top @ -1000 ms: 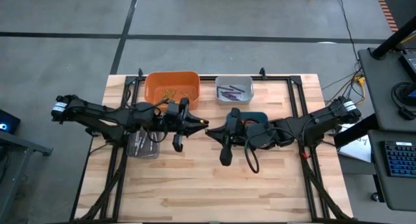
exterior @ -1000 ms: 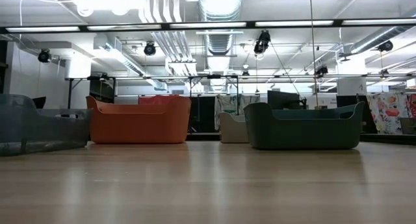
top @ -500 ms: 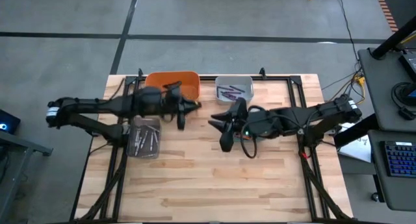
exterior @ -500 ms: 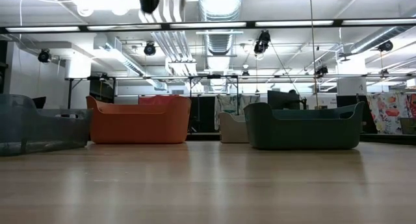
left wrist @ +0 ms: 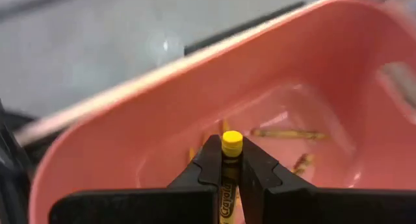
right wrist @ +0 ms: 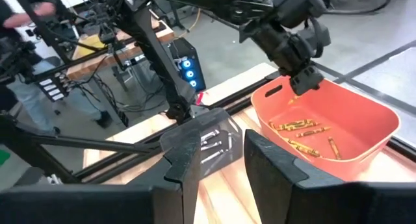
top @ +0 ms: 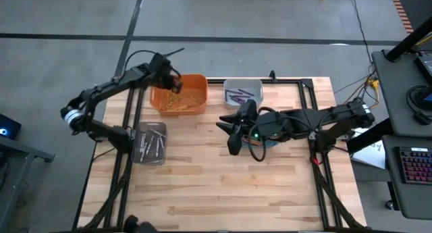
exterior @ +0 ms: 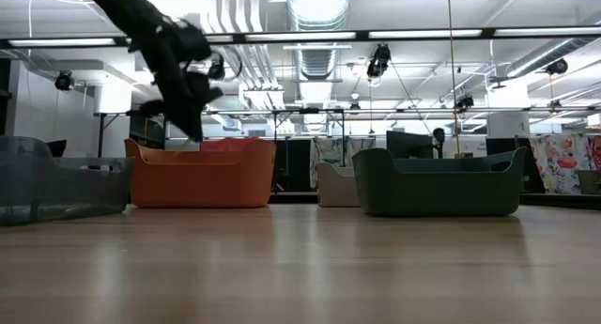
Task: Sort crayons
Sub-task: Put the yellow crayon into the orange bin, then return to Home Position
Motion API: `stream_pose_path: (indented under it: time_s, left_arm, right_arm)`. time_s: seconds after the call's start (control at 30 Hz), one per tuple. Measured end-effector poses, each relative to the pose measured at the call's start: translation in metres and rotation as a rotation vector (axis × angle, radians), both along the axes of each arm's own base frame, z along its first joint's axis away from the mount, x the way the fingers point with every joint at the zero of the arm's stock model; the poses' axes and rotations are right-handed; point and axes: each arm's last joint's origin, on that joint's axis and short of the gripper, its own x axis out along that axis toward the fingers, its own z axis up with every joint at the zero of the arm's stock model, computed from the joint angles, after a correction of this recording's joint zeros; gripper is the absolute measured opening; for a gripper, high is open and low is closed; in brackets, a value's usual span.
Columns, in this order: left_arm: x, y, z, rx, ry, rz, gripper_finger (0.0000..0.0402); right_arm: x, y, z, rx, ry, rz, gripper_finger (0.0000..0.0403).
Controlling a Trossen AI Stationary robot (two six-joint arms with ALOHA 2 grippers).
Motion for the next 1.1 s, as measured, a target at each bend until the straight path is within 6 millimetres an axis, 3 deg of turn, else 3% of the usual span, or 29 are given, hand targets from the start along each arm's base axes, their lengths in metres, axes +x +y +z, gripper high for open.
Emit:
stream_pose_path:
  time_s: [0.13, 0.3, 0.5, 0.7, 0.87, 0.97, 1.1]
  left_arm:
    - [-0.004, 0.016, -0.022, -0.100, 0.033, 0.049, 0.0002]
    - [0.000, 0.021, -0.033, -0.121, 0.069, 0.056, 0.0013]
    - [-0.001, 0.022, -0.034, -0.099, 0.090, 0.076, 0.0041]
    - [-0.003, 0.018, -0.029, -0.102, 0.087, 0.075, 0.0051]
    - [-0.009, -0.013, 0.010, -0.097, -0.077, -0.088, 0.0052]
    - [-0.014, -0.050, 0.050, 0.007, -0.241, -0.293, 0.0052]
    - [-0.033, -0.105, 0.091, 0.214, -0.449, -0.485, 0.0052]
  right_arm:
    - [0.005, -0.004, -0.004, 0.003, 0.008, -0.018, 0.0108]
    - [0.009, -0.011, -0.007, 0.020, 0.013, -0.046, 0.0109]
    - [0.010, -0.023, -0.010, 0.011, 0.042, -0.078, 0.0113]
    - [0.008, -0.040, -0.018, -0.111, 0.174, -0.087, 0.0107]
    - [0.002, -0.041, -0.018, -0.201, 0.249, -0.053, 0.0095]
    - [-0.007, -0.039, -0.018, -0.277, 0.305, -0.055, 0.0088]
    - [-0.028, -0.057, -0.013, -0.452, 0.403, -0.253, 0.0084]
